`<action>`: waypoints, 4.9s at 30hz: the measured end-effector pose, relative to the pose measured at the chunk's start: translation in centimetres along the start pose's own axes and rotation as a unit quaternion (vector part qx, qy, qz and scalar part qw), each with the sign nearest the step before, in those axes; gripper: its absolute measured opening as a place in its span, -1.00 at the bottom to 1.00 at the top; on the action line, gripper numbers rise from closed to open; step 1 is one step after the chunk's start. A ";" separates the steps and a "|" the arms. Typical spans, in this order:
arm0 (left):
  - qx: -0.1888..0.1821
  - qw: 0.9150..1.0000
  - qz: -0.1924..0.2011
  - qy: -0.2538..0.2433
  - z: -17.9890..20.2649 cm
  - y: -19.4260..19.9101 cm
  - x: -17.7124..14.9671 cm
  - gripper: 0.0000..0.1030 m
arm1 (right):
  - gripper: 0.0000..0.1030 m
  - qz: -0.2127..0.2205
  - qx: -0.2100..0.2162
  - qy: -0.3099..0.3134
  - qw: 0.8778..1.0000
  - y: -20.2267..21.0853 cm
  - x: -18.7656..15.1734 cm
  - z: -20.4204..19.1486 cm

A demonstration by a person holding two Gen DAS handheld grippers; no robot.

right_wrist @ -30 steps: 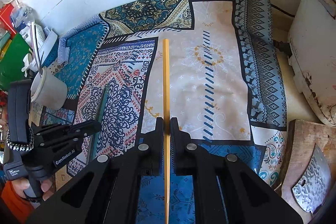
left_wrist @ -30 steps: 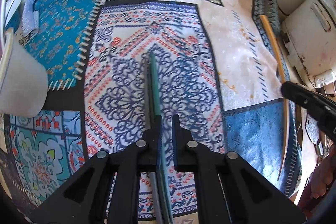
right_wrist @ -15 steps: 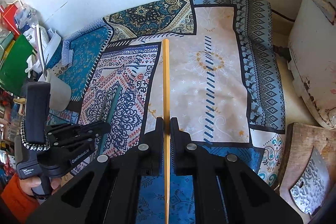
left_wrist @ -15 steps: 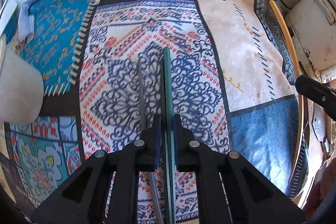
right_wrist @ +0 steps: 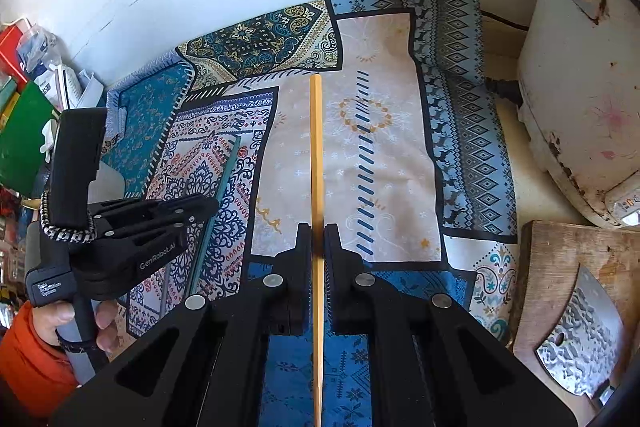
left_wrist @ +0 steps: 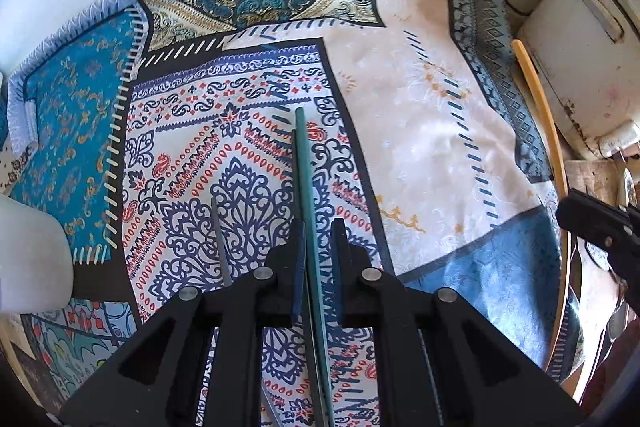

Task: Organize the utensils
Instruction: 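Lift the yellow and green chopsticks over the white cup with both tools, then lower the yellow and green chopsticks into the white cup, then open both tools to release the chopsticks in the cup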

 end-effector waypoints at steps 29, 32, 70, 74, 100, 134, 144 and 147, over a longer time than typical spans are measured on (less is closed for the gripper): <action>0.009 1.000 -0.010 -0.012 1.3 -2.3 1.1 -0.81 | -0.89 -0.006 -0.006 -0.013 1.000 0.0 0.0 0.3; 0.019 1.000 -0.003 -0.022 2.2 -2.9 1.8 -0.81 | -0.89 -0.007 -0.004 -0.014 1.000 -0.1 0.0 0.1; -0.035 0.957 0.275 0.083 -13.0 27.5 6.5 -0.91 | -0.89 0.134 0.031 0.115 0.984 6.3 13.1 -19.5; -0.034 0.948 0.304 0.092 -15.4 30.4 7.6 -0.91 | -0.89 0.147 0.048 0.121 0.981 6.3 14.7 -22.4; -0.067 0.936 0.323 0.123 -25.9 24.2 14.4 -0.91 | -0.89 0.191 0.039 0.047 0.980 -1.8 20.8 -28.0; -0.053 0.968 0.227 0.087 -27.6 20.4 6.4 -0.91 | -0.89 0.251 0.014 0.047 0.967 -2.8 20.1 -29.4; -0.033 0.974 0.211 0.079 -28.6 21.3 4.3 -0.91 | -0.89 0.228 -0.013 0.072 0.971 -4.6 17.1 -30.7; -0.025 0.974 0.213 0.070 -28.3 21.9 3.8 -0.91 | -0.89 0.209 -0.013 0.079 0.975 -4.4 16.1 -30.7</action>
Point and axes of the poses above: each gripper's, at about its wrist camera, not at the fingertips, and y roughly against the way its jaws point, z to its right, x to its top, the point moved 10 cm from there along -y, roughly the way its jaws point, and after that the axes turned 12 degrees about y, right-handed, at the moved point
